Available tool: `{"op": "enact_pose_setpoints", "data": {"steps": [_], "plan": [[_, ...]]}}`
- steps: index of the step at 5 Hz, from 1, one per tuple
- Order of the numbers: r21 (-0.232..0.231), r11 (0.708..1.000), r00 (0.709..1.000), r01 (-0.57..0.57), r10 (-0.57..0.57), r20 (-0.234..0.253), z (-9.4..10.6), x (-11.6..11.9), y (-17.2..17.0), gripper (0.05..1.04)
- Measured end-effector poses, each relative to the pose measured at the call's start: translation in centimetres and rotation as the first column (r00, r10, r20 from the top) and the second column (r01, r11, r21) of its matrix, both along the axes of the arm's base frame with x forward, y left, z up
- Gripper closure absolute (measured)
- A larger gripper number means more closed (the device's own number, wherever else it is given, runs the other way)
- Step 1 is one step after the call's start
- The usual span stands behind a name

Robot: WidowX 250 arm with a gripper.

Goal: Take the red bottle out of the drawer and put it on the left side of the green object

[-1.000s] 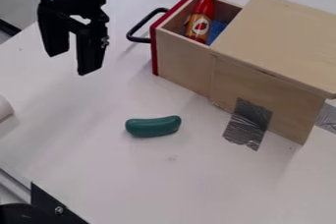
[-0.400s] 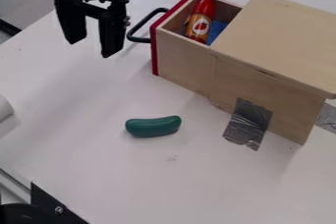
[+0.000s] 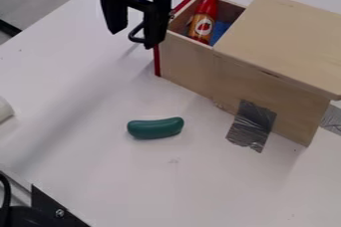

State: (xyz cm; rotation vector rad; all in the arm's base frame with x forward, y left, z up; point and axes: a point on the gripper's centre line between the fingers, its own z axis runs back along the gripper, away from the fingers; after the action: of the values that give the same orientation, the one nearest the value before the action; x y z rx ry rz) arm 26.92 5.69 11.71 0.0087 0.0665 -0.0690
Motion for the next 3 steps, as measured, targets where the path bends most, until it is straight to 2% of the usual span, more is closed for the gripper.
{"op": "enact_pose_setpoints", "data": {"steps": [1, 3], "plan": [[-0.006, 0.999, 0.999, 0.032, -0.032, -0.008, -1.0, 1.5, -1.4, 0.089], [-0.016, 1.000, 0.999, 0.008, -0.008, 0.048, -1.3, 5.9, -2.9, 0.089]]}}
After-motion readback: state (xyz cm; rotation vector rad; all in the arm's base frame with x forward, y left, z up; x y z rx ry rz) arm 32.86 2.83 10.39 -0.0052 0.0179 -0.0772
